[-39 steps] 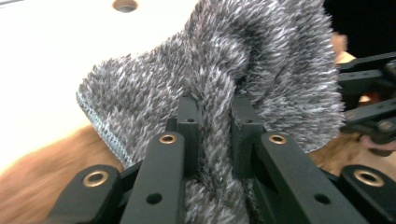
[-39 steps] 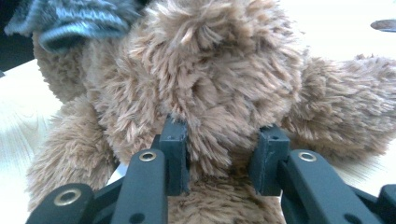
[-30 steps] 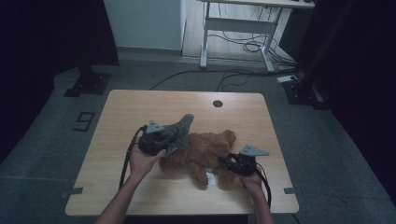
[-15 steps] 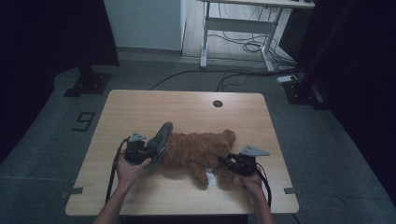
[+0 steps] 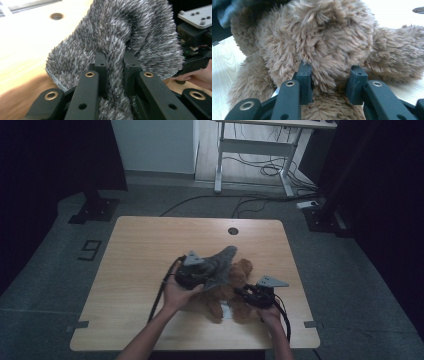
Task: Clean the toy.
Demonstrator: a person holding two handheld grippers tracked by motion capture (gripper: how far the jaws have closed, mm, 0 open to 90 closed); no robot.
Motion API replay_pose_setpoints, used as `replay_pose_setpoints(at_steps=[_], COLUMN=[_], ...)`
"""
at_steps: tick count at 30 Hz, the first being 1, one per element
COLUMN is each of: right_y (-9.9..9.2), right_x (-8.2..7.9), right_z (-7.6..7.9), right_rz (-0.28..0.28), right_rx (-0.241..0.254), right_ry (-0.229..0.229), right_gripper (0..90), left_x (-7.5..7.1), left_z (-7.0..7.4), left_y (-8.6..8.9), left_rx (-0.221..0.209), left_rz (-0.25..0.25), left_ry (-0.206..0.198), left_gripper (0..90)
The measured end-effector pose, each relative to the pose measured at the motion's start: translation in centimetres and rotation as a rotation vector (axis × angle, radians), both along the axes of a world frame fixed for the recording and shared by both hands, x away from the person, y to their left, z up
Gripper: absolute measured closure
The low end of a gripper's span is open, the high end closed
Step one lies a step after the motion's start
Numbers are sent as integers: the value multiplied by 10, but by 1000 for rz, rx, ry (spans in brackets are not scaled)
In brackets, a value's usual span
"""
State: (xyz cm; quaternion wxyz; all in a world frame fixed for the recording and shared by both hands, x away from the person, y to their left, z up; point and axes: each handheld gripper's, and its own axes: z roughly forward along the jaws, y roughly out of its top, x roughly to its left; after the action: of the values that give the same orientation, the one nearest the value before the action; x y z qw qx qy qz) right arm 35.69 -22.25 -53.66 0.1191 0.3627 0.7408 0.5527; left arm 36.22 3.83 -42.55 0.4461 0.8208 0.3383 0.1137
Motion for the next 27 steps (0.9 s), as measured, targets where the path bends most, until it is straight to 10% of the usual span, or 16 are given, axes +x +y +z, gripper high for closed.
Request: replay_pose_setpoints(at_steps=[3,8,19,27], right_y=[0,0,0,1], right_x=[0,0,0,-1], right_z=[0,0,0,0], right_rz=[0,1,5,16], right_rx=[0,-10,-6,-8], right_ry=[4,5,6,4], right_gripper=[625,644,649,648], left_x=[4,6,-8,-7], left_z=[-14,-20,-7,-28], left_y=[-33,-24,65,110], left_rx=[66,42,125,44], left_rz=[-27,-3,154,215], left_ry=[24,33,-55,9], left_gripper=[769,769,769,769])
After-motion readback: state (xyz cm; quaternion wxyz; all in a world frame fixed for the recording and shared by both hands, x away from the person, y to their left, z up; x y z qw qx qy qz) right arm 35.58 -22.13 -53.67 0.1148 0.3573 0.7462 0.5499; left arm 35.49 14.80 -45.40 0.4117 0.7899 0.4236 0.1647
